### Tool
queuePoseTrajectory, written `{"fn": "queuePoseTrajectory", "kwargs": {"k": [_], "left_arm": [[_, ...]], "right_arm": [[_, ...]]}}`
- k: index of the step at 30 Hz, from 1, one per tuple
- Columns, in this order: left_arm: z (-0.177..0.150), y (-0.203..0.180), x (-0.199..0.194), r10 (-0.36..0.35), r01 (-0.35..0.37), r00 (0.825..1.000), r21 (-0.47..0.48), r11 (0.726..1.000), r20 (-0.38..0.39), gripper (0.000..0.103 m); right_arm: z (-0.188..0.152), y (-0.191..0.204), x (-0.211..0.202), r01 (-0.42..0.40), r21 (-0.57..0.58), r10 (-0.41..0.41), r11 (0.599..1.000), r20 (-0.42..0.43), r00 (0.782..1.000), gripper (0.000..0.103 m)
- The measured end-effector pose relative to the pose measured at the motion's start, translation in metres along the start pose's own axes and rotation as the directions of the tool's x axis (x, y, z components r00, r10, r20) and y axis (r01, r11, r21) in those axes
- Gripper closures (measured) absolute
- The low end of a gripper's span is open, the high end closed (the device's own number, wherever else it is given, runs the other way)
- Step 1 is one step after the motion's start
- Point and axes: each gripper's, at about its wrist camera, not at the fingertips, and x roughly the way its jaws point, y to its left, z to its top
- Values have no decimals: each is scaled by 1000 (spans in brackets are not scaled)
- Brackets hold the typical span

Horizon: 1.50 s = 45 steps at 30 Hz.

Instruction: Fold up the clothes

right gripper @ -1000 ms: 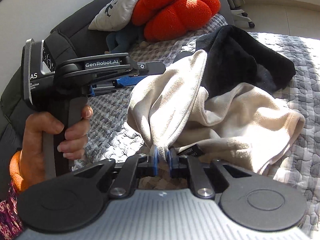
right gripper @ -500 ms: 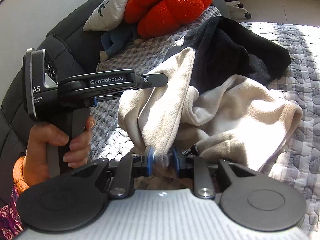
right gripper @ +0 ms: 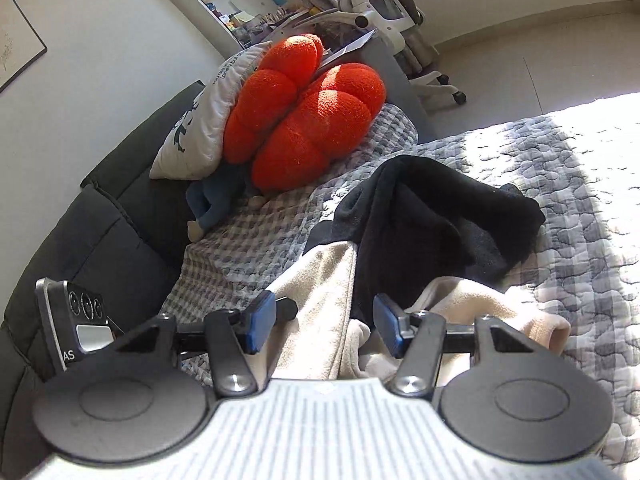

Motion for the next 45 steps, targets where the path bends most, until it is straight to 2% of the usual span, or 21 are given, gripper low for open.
{"fn": "queuePoseTrajectory", "kwargs": {"k": [7, 13, 15, 16, 17, 18, 20, 22, 24, 27, 36, 40, 45], "left_arm": [[-5, -14, -2, -172, 173, 985, 74, 982, -20, 95], [-14, -36, -1, -251, 261, 965, 195, 945, -73, 95], [-18, -43, 1, -263, 278, 960, 243, 929, -94, 95], [-20, -46, 1, -258, 275, 961, 266, 924, -100, 94], [-21, -48, 2, -246, 264, 964, 281, 923, -99, 94], [-20, -48, 2, -235, 253, 967, 283, 925, -97, 94], [-18, -44, 3, -223, 238, 971, 273, 932, -88, 88], [-14, -39, -4, -245, 251, 968, 256, 933, -57, 62], [-10, -35, -11, -268, 265, 963, 246, 932, -21, 50], [-8, -32, -14, -265, 256, 964, 239, 937, 5, 46], [-4, -22, -6, -210, 204, 978, 181, 962, 15, 41], [-2, -22, -6, -232, 225, 972, 175, 959, 22, 40], [-1, -25, -11, -288, 278, 957, 175, 945, 30, 40]], "right_arm": [[13, -12, 12, -5, 92, 3, 996, 22, 1000, 44], [16, -11, 18, 6, 92, -8, 996, 19, 1000, 44], [14, -9, 23, 27, 68, -28, 997, 2, 1000, 49], [12, -7, 26, 39, 55, -39, 998, -8, 999, 62], [11, -5, 30, 68, 32, -68, 997, -16, 998, 83], [9, -2, 33, 97, 10, -96, 995, -22, 995, 87], [8, 1, 30, 129, -15, -129, 992, 10, 992, 89], [10, 2, 20, 126, -18, -124, 992, 58, 991, 89], [14, 3, 7, 121, -22, -117, 992, 116, 986, 90], [19, 1, -11, 121, -18, -115, 993, 190, 975, 90], [32, -24, -51, 146, 67, -159, 987, 307, 938, 90], [37, -36, -65, 160, 100, -184, 982, 340, 922, 90], [38, -50, -74, 199, 134, -235, 971, 356, 905, 90]]}}
